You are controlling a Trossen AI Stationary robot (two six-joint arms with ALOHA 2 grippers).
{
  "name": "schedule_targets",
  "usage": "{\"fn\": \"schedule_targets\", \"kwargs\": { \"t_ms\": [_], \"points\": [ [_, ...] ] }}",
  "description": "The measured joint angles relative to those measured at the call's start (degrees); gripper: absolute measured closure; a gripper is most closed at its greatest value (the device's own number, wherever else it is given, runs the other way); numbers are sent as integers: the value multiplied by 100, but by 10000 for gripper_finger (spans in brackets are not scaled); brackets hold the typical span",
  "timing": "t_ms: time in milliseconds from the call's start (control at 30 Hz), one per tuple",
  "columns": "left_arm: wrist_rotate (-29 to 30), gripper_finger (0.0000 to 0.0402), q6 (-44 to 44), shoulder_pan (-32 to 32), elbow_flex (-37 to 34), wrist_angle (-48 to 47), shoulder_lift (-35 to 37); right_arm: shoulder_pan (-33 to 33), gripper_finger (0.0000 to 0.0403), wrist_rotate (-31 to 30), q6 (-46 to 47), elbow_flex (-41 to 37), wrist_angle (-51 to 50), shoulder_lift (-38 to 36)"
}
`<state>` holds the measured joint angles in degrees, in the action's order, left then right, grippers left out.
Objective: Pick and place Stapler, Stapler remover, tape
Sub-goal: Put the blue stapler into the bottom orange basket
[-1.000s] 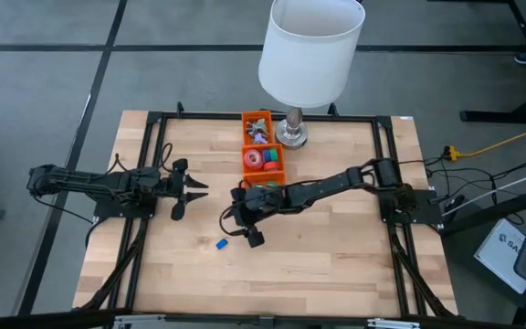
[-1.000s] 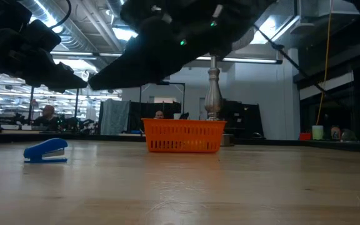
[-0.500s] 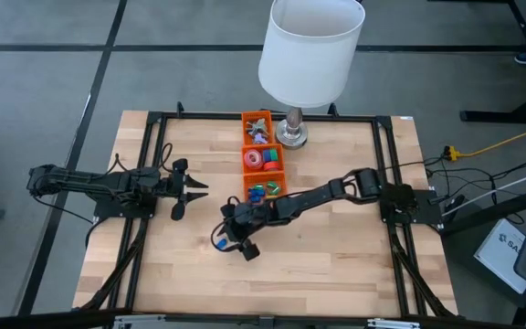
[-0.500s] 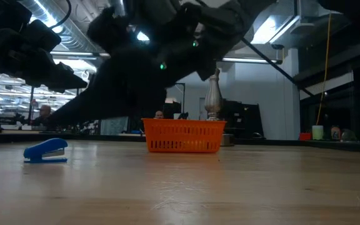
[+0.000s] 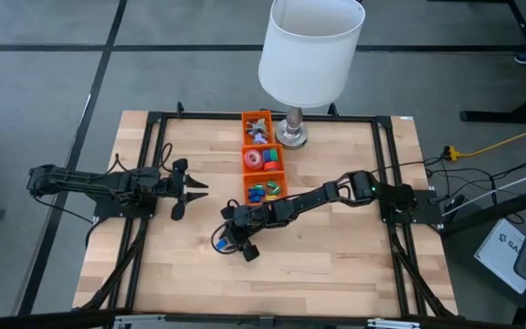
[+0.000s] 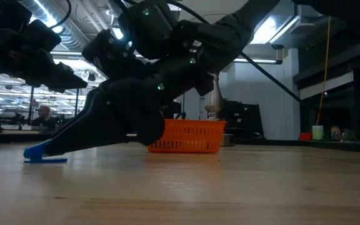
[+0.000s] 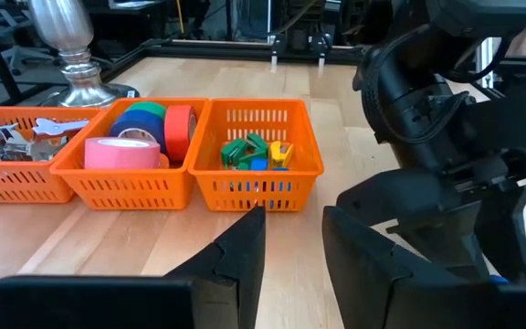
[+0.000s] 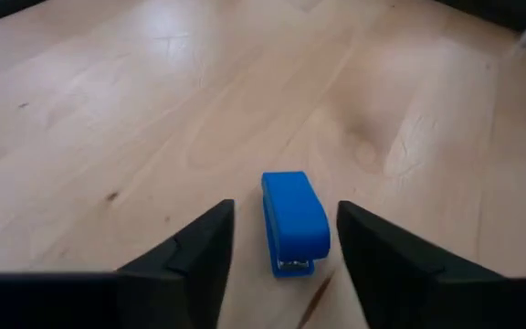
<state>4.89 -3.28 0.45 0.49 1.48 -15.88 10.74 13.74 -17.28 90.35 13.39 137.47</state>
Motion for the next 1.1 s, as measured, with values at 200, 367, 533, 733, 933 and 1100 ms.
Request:
{"fn": "schedule_targets", "kwargs": {
  "t_ms": [200, 367, 533, 733, 933, 1100],
  "points": [
    [0, 292, 0, -1, 2, 0, 0, 0, 290, -2, -140, 0, -18, 0],
    [0, 295, 0, -2, 0, 0, 0, -34, 331, 2, -142, 0, -74, 0],
    [0, 292, -1, -1, 0, 0, 0, -44, 331, 61, -138, 0, -76, -2],
    [0, 295, -1, -2, 0, 0, 0, -115, 331, 145, -107, -10, -258, -120],
    [2, 292, -1, -1, 2, 1, -2, -244, 331, 424, -85, -11, -440, -438],
    [0, 294, -1, -2, 2, 0, -2, -289, 331, 448, 83, -11, -860, -733]
  ]
}}
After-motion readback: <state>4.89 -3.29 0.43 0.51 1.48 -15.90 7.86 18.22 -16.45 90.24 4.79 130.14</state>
